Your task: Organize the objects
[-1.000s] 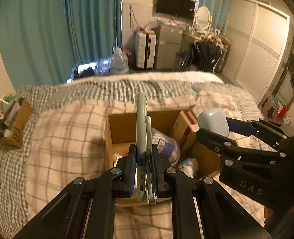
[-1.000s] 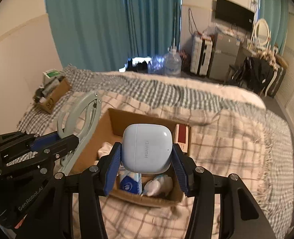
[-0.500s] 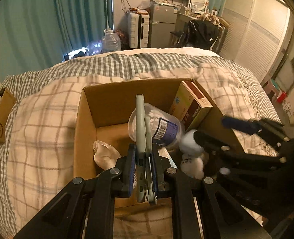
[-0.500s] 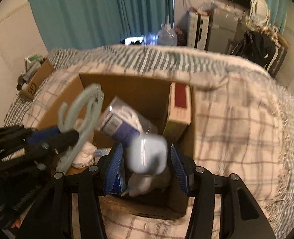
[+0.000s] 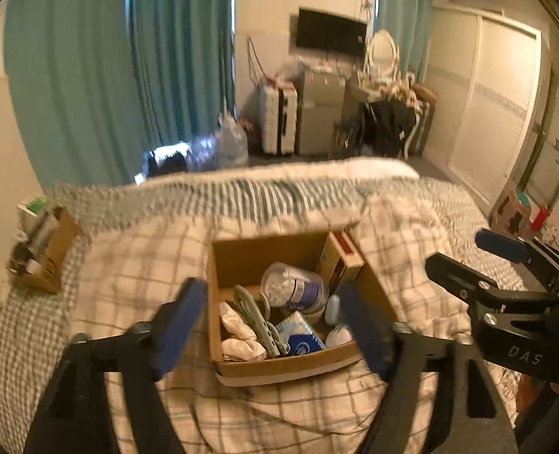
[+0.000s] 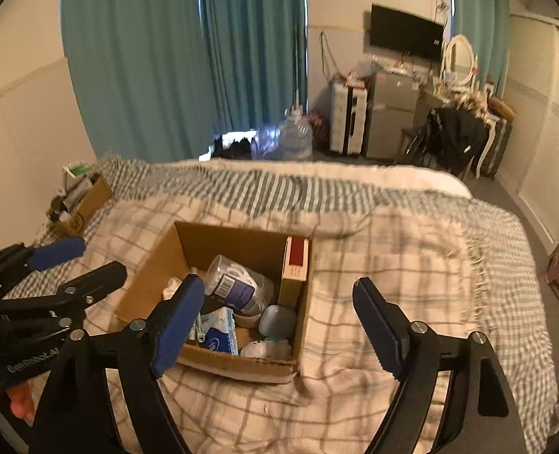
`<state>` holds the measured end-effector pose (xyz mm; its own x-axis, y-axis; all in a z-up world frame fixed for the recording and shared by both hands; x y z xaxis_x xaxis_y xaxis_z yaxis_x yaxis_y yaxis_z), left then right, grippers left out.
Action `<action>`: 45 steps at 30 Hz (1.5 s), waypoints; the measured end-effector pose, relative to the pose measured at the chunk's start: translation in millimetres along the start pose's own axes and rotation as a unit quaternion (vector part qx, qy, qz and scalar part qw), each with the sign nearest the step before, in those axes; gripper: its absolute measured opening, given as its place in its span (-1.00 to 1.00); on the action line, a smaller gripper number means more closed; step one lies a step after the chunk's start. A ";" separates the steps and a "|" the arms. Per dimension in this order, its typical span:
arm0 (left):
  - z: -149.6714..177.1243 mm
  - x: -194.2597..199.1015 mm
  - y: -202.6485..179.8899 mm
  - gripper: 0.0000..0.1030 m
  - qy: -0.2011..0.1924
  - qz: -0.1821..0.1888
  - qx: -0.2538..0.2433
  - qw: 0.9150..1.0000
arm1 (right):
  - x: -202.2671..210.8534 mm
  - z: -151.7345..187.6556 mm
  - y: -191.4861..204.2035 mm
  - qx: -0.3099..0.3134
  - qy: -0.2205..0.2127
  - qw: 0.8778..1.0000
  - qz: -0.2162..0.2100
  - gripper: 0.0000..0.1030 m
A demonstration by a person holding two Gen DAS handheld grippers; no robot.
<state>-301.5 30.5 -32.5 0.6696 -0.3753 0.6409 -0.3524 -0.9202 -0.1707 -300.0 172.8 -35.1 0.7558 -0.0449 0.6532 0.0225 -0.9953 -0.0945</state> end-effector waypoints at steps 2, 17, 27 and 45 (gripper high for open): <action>-7.6 27.3 -6.9 0.74 -0.028 -0.002 -0.002 1.000 | 26.8 -6.2 -7.5 -0.005 -0.020 1.000 0.004 0.70; -1.8 142.4 -37.9 1.00 -0.139 -0.042 -0.013 0.989 | 140.5 2.1 -47.2 -0.019 -0.092 0.995 0.039 0.99; 43.9 137.3 -28.6 1.00 -0.177 -0.073 0.016 0.981 | 118.4 49.0 -43.7 -0.021 -0.107 0.993 0.040 0.99; 108.3 73.9 -9.8 1.00 -0.130 -0.097 0.032 0.986 | 53.1 89.5 -30.8 -0.006 -0.083 0.996 0.029 0.99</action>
<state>-177.7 -0.3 -64.5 0.8686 -0.2006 0.4532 -0.1658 -0.9793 -0.1157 -202.0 208.7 -64.6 0.8531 -0.0878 0.5143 -0.0311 -0.9925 -0.1178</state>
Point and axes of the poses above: each gripper's, at about its wrist camera, not at the fingertips, and x roughly against the way its jaws point, y to its left, z to its underside, the point moved 10 cm from there along -x, roughly the way its jaws point, and after that the axes turned 14 degrees about z, right-handed, at the moved point
